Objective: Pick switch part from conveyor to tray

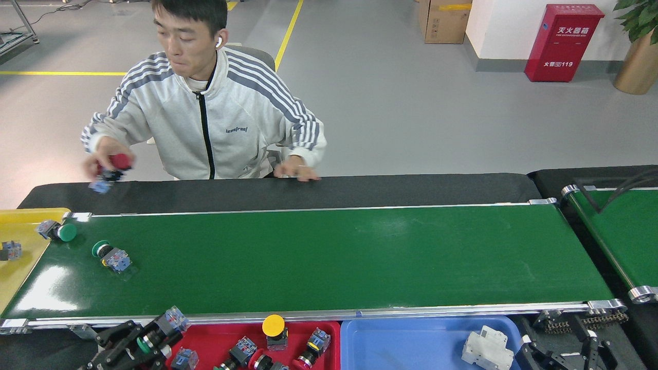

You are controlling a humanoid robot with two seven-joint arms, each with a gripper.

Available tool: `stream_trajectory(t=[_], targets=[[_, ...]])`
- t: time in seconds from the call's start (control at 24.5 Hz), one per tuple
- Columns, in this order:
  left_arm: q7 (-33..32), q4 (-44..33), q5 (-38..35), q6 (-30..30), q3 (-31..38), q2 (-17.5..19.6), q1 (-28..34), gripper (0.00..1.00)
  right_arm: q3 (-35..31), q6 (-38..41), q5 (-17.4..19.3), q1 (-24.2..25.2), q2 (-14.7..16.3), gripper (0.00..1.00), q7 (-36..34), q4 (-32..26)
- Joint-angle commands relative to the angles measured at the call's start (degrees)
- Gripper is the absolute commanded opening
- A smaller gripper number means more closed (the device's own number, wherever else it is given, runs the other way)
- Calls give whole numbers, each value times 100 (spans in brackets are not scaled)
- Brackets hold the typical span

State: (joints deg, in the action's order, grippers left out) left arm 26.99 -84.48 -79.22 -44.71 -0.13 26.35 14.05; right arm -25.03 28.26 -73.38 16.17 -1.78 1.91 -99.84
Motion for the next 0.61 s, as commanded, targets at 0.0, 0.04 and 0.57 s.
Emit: stream_trajectory(t=[0.0,0.04,0.57], targets=[[8,-200,11,-29,163,-139,63,100,-28,-5,26,-35,2,100,2,-70],[8,-218,3,-29,224,-218,80,100,-28,-5,26,-26,2,100,2,-70],[-185,81,29,1781,1806,-824,476,100,-19,-444,-18,-52,-59,97,301,-141]])
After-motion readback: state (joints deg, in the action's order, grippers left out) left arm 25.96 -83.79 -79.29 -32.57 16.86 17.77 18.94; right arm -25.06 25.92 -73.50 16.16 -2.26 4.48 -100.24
